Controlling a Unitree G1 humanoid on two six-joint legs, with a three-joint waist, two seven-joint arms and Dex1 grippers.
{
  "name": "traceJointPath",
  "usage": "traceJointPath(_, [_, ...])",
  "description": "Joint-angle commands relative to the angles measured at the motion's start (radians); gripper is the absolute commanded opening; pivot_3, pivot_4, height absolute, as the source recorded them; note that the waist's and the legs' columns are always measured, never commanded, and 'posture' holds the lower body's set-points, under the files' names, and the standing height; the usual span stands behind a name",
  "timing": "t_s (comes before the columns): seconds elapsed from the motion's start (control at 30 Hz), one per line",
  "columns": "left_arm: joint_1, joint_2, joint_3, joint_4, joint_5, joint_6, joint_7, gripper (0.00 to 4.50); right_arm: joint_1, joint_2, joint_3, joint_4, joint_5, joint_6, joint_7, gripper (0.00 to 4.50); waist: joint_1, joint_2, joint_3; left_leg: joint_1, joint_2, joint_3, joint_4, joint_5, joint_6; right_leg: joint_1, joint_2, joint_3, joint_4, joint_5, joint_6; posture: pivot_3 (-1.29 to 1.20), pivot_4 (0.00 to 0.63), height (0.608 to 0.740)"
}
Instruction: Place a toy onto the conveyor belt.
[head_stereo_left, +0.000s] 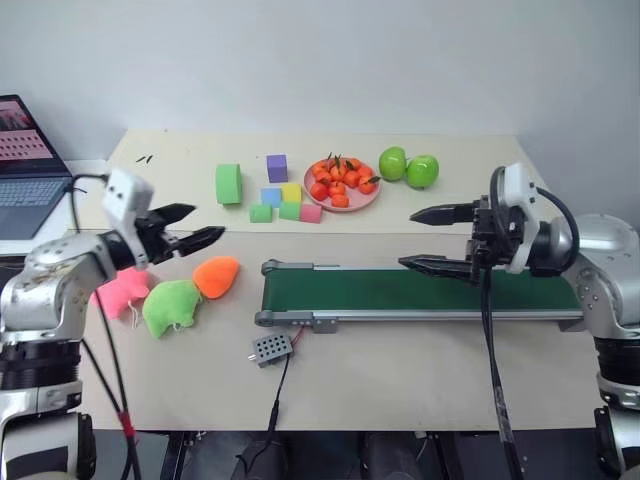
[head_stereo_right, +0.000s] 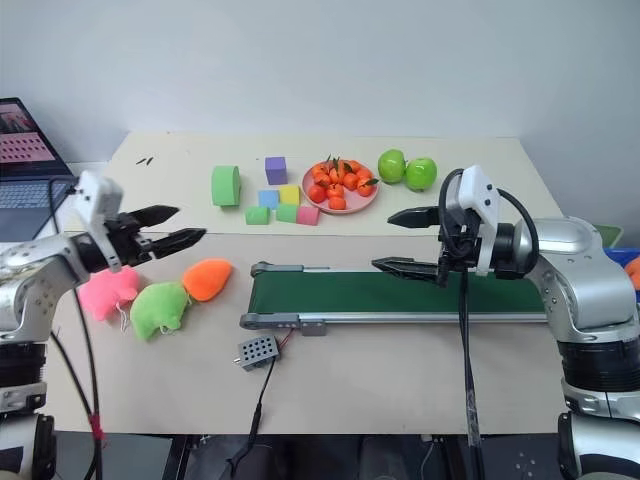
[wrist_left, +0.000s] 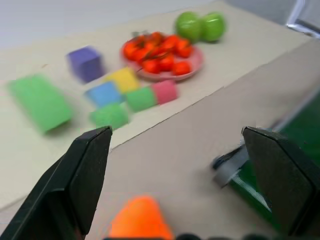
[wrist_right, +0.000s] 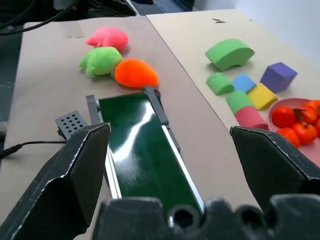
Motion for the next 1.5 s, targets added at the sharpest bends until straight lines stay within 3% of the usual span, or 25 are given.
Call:
traceJointPath(0.03, [0.053,0.009,0.107,-0.003,-0.013,-0.037,0.034,4.42,-0.039,0.004,0.006,-0.011,0.021,0.006,0.024,4.5,0.001,0.0,0.0,0.0,0.0,0.0,0.0,0.0,0.0,0.0,0.0,0.0,0.0,0.0,0.0,0.0,0.15,0.738])
traceJointPath(0.27, [0.116,-0.015,0.348,0.157,-0.086,0.065,0.216,4.42,-0.081,0.03,0.057,0.038,-0.004,-0.015,0.061,4.5,0.003,0.0,0.0,0.001,0.0,0.0,0.0,0.0,0.0,0.0,0.0,-0.001,0.0,0.0,0.0,0.0,0.15,0.738])
traceJointPath(0.53, [0.179,-0.069,0.669,0.2,-0.399,0.491,0.406,4.42,-0.123,0.037,0.08,0.095,-0.037,-0.04,0.09,4.5,0.0,-0.001,0.0,0.001,0.0,-0.001,0.0,0.0,0.0,0.0,0.0,-0.001,0.001,0.0,0.0,0.0,0.15,0.738])
traceJointPath(0.67, [0.201,-0.089,0.848,0.355,-0.443,0.44,0.539,4.42,-0.138,0.046,0.087,0.133,-0.061,-0.056,0.101,4.5,0.001,-0.002,0.0,0.001,0.0,-0.002,0.0,0.001,-0.002,-0.001,0.0,-0.001,0.0,0.0,0.0,0.0,0.15,0.738])
traceJointPath(0.83, [0.224,-0.124,0.957,0.455,-0.535,0.477,0.616,4.42,-0.145,0.044,0.089,0.152,-0.076,-0.064,0.115,4.5,-0.002,-0.002,0.0,0.003,0.0,-0.001,-0.002,0.001,-0.002,-0.001,0.0,0.0,0.0,0.0,0.0,0.0,0.15,0.738])
traceJointPath(1.0, [0.193,-0.137,0.95,0.524,-0.576,0.503,0.676,4.42,-0.152,0.044,0.09,0.157,-0.084,-0.061,0.121,4.5,0.007,-0.005,0.0,0.002,0.0,-0.002,-0.002,0.002,-0.005,-0.001,0.0,-0.001,0.0,0.0,0.0,0.0,0.15,0.738])
traceJointPath(1.5, [0.001,-0.084,0.79,0.813,-0.507,0.356,0.673,4.42,-0.133,0.002,0.069,0.112,-0.077,-0.032,0.107,4.5,0.004,-0.005,-0.001,0.003,0.0,-0.001,-0.003,0.003,-0.008,-0.001,0.0,0.0,0.0,0.0,-0.001,0.0,0.15,0.738])
